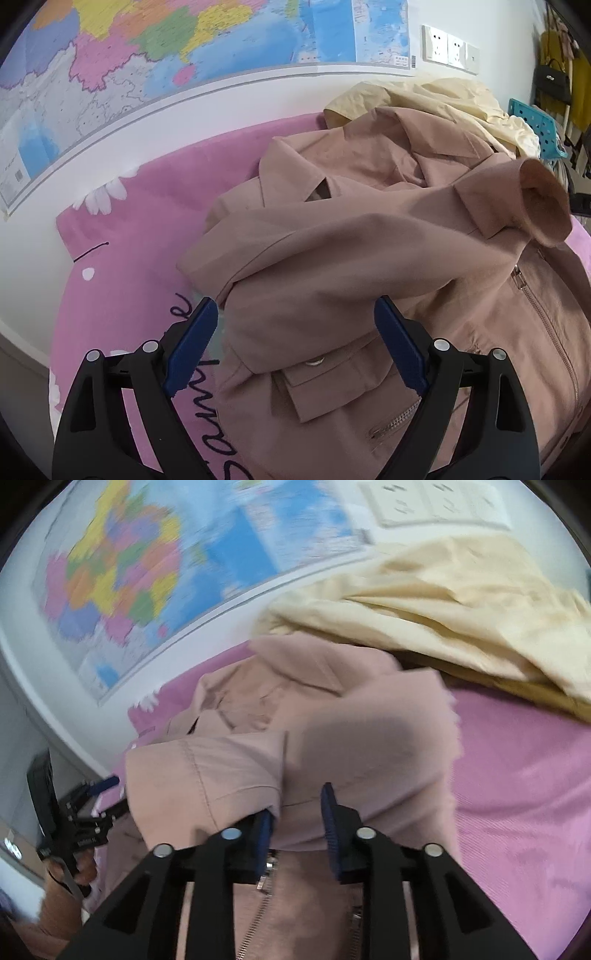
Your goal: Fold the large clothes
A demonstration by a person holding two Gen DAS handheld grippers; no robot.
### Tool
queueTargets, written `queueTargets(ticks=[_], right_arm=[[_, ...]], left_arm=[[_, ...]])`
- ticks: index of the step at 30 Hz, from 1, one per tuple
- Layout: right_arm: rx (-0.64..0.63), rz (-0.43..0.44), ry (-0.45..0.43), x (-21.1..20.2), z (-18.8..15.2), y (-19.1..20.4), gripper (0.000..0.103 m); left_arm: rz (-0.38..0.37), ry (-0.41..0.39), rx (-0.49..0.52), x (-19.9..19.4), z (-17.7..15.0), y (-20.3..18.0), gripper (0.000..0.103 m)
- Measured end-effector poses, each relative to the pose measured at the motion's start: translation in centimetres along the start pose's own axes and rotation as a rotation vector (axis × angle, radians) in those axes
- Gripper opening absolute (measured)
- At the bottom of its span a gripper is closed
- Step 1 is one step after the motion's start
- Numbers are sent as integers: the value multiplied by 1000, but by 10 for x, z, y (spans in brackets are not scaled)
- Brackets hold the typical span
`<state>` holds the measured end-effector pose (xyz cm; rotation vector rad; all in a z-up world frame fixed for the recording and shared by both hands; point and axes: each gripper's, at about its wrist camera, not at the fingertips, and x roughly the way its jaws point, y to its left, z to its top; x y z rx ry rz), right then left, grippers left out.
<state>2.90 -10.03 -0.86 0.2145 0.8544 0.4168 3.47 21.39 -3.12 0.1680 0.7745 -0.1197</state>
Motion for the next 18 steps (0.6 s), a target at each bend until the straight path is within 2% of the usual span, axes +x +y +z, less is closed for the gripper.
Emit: queueTargets(ticks=[2,4,8,9,10,11,12,15,17,18], right_arm=[[54,-4,-3,-6,0,-16,33],[106,12,-4,-12,-2,-30,43],[137,-4,-14,-24,-7,-43,50],[157,1,-11,-26,-8,-46,60],[185,13,-5,-29,-9,-51,65],[194,21,-7,-31,-10,-54,65],[188,20,-12,-34,-11,-54,65],[176,25,-17,-42,-12,-53,65],[181,49,-17,-45,-11,-49,67],[173,54,-12,-45,-11,-47,69]], left_arm=[[-3,-4,1,1,2,-2,86],[-6,-6,-4,2,2,-2,86],[-3,-2,-12,6,2,1,86],[4,1,-13,7,2,1,86],[14,10,-16,9,1,3,86],[19,15,-19,11,1,4,83],[29,19,-25,13,1,7,80],[68,38,-62,16,-1,17,62],[112,55,-102,20,-2,27,38],[165,78,-136,24,-3,38,32]])
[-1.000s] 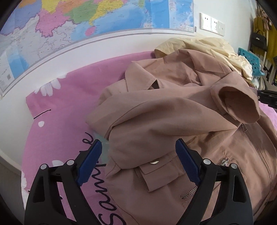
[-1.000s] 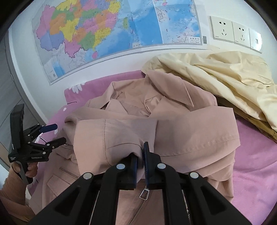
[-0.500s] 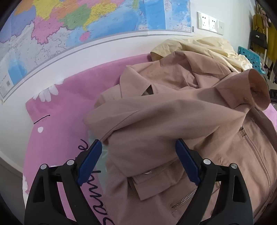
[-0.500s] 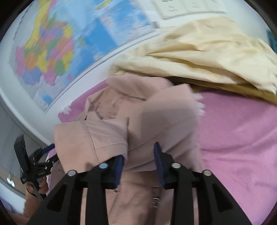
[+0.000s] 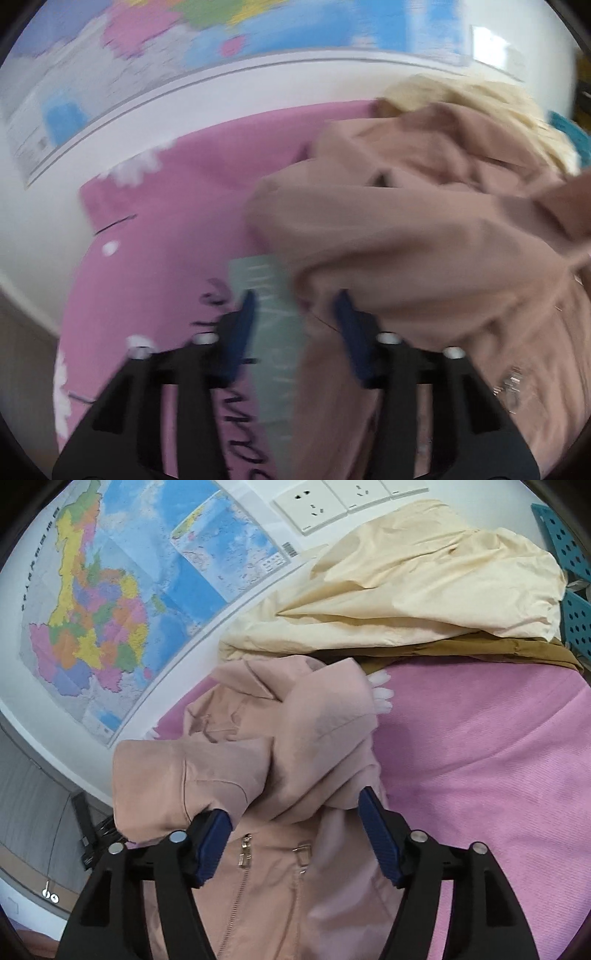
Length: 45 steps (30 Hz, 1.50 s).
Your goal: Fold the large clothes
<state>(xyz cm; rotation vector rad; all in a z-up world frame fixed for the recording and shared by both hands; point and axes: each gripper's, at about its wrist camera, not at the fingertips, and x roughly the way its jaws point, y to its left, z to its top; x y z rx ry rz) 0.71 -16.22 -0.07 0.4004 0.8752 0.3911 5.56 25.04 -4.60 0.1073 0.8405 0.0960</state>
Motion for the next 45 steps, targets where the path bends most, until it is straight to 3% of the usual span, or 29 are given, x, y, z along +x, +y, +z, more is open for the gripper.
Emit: queueTargets(ticks=[1,4,7,9,10,11,13,15,17,21,24,27,29,30,31,32,33,37,40,43,44,45], right_arm=[[-9,7,5,0,0,3,70],[4,48,8,-4,1,3,75],[12,38,8,-7,1,0,77],[3,51,3,-12,0,0,77],[-4,44,-4,-16,-1,1,77],[-23,18,-23,-22,-1,2,78],[-27,-42,-77,-34,0,2,81],[-2,-70,-103,-42,3,-3,81],[-64,-87,-100,-41,2,8,81],[-338,-102,-28,-21,-15,71,92],[-568,-89,56,6,-45,125,93],[-817,-183,139,42,-84,160,93],[-899,-245,175,63,-100,164,88],[-907,-265,202,72,-102,161,72],[-900,-283,223,78,-101,156,51],[-854,-276,251,83,-94,146,38],[-805,-250,262,83,-87,139,7],[-500,-61,164,54,-33,100,4],[-246,68,99,37,2,52,5],[-27,111,146,48,14,3,15],[13,89,151,54,19,-10,16],[46,69,151,55,19,-22,24]], left_arm=[[35,18,-23,4,0,8,21],[59,65,-129,14,-5,38,19],[-45,28,-146,-1,-14,51,20],[-85,-19,-81,-17,-17,41,48],[-97,-40,-56,-23,-18,34,74],[-129,-69,-14,-31,-19,23,84],[-181,-98,71,-38,-18,1,85],[-192,-95,121,-35,-17,-16,88],[-178,-69,165,-22,-13,-33,88],[-168,-20,183,-4,-7,-46,84],[-155,10,173,4,-5,-52,67],[-117,7,160,5,-6,-50,45],[-97,7,129,5,-6,-43,29],[-94,9,108,4,-6,-38,26],[-93,10,82,4,-5,-31,20],[-86,11,60,5,-5,-24,17],[-76,14,31,5,-5,-17,16],[-48,19,-42,4,-9,8,12],[-68,2,-58,-5,-17,21,13],[-55,2,-38,-10,-24,22,14],[-53,8,-33,-11,-25,23,14],[-53,13,-26,-12,-27,23,14]])
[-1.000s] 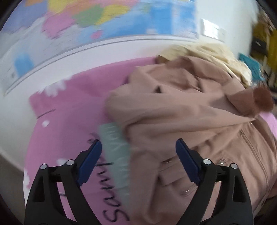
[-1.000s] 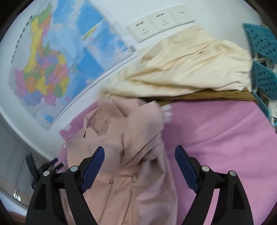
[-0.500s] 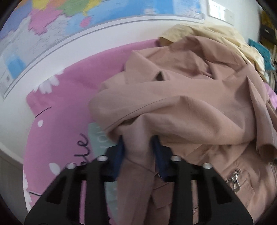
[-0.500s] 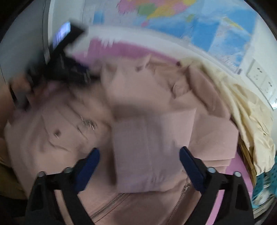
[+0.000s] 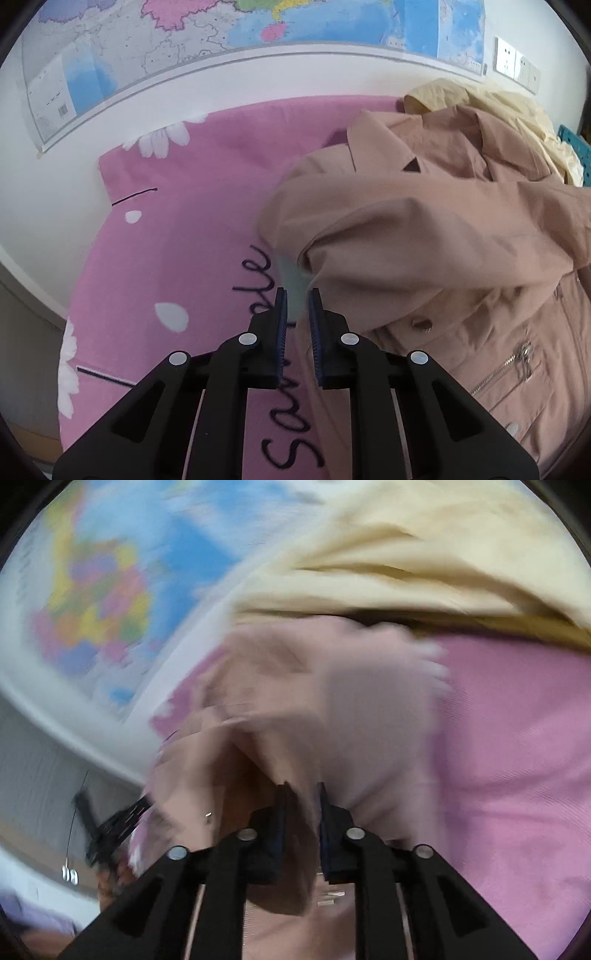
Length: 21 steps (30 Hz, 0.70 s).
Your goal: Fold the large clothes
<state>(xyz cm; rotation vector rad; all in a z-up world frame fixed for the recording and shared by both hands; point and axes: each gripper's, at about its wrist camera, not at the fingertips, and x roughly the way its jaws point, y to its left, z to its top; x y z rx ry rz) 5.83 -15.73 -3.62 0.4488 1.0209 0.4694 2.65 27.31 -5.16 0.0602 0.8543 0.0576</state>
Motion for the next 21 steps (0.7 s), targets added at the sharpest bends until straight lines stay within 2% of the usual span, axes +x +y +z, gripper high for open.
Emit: queueTargets(ticks=[3,4,5,6,7,8,11,14,15,16,17,18,19,21], right_arm=[[49,33,-25,-8,2,-17,31],[32,41,-40,-15,1,-16,45],[18,40,-59,-20,-2,-10,54],[0,32,-82,-28,-7,-7,69],[-39,12,-108,-37,-9,-1,75],[-71,5,-118,-44,-11,4,75],[-148,9,-109,-44,-12,22,79],[-217,-86,-66,-23,-15,35,78],[-237,-125,-52,-14,-16,38,71],[-253,-149,-35,-5,-16,39,52],[-267,-174,-28,1,-17,40,39],[-284,-213,-25,5,-16,40,21],[-309,-249,-27,9,-15,42,11],[-331,-266,-48,8,-12,44,7]], left_arm=[[-30,-13,4,-8,-1,2,17],[-69,-28,0,-14,0,2,24],[-101,-38,-3,-19,1,3,40],[-161,-57,-4,-26,3,1,51],[-191,-70,1,-30,4,-2,68],[-206,-86,15,-35,6,-7,73],[-218,-112,95,-39,13,-32,76],[-193,-95,151,-27,20,-53,76],[-184,-83,158,-20,23,-58,76],[-183,-70,159,-16,24,-62,75],[-176,-58,158,-11,24,-63,70],[-169,-50,158,-7,25,-64,67],[-150,-30,157,-1,24,-65,60],[-126,9,141,8,20,-62,47]])
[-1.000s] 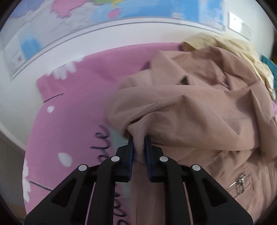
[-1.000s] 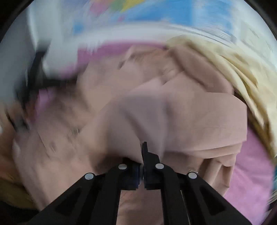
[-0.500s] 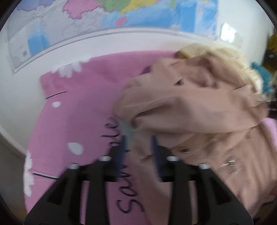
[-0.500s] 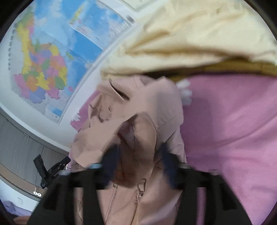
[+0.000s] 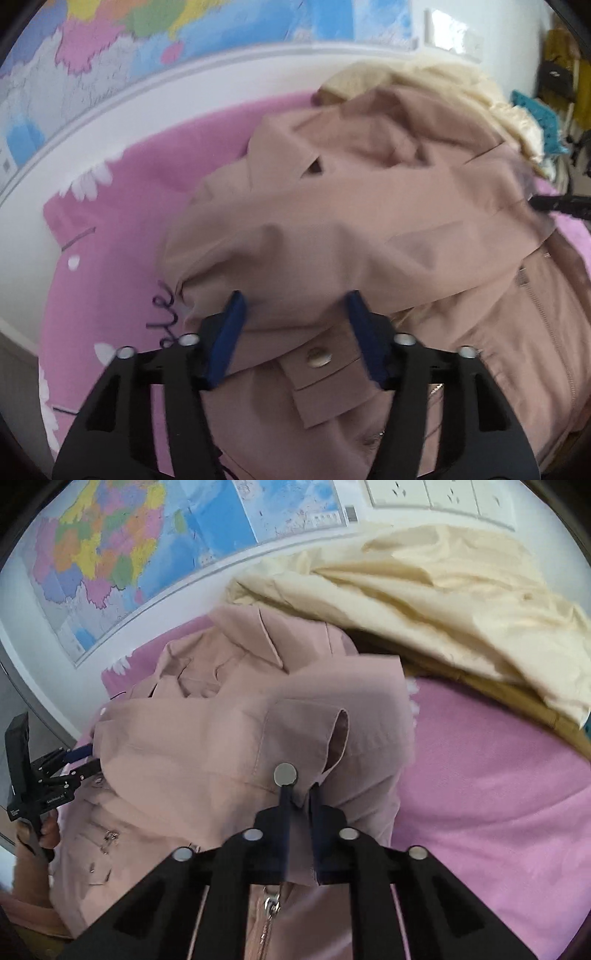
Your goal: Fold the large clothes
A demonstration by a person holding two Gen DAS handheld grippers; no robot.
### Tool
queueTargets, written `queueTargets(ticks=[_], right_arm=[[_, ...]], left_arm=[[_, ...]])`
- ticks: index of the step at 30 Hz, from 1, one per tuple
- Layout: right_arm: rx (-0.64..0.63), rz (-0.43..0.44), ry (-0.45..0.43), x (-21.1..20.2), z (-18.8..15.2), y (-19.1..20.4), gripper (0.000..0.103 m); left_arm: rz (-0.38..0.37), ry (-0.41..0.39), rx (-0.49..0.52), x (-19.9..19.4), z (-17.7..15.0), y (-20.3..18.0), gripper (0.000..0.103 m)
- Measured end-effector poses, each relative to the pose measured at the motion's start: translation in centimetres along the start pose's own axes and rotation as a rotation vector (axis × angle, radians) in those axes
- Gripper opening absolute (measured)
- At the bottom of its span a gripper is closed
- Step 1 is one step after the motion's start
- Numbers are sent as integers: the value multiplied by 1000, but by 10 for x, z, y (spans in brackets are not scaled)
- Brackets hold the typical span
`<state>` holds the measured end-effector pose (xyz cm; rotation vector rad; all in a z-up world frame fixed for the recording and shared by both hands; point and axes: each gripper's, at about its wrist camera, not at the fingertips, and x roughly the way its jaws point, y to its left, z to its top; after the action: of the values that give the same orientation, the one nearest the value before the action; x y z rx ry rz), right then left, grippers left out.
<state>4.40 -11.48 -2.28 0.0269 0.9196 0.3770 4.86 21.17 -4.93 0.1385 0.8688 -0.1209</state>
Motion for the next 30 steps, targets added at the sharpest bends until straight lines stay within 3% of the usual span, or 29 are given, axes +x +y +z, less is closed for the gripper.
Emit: queueTargets(ticks=[2,5,7,10,13,17,21,24,25,26,27,30], right_arm=[[-18,-14,-12,0,5,2,6],[-39,-50,39,12,11,0,13],[-22,-17,68,14,13,-7,22],[-55,21,-34,-17,25,-8,41],[-83,53,-113,-35,44,-1,46],[-205,-18,-103,-9,74,28,56],[-390,-194,-78,44,103,66,57],[-463,-215,-18,79,119,78,53],[-482,-228,-2,86,123,80,23],[-502,-226,17,94,129,81,12],[-470,-203,29,97,136,76,11],[-290,-19,16,87,163,49,6]], left_arm=[[9,22,-34,4,-4,9,36],[-3,47,-74,3,-10,23,33],[-5,28,-62,-5,-10,24,33],[5,-37,-37,-31,-2,25,62],[4,-125,4,-54,11,22,64],[15,-153,51,-52,42,11,64],[17,-126,88,-23,70,1,64],[5,-80,99,1,80,-4,64],[5,-65,96,8,83,-4,63],[2,-54,93,13,84,-4,63],[0,-44,95,20,86,-3,63],[5,-22,77,32,85,3,63]])
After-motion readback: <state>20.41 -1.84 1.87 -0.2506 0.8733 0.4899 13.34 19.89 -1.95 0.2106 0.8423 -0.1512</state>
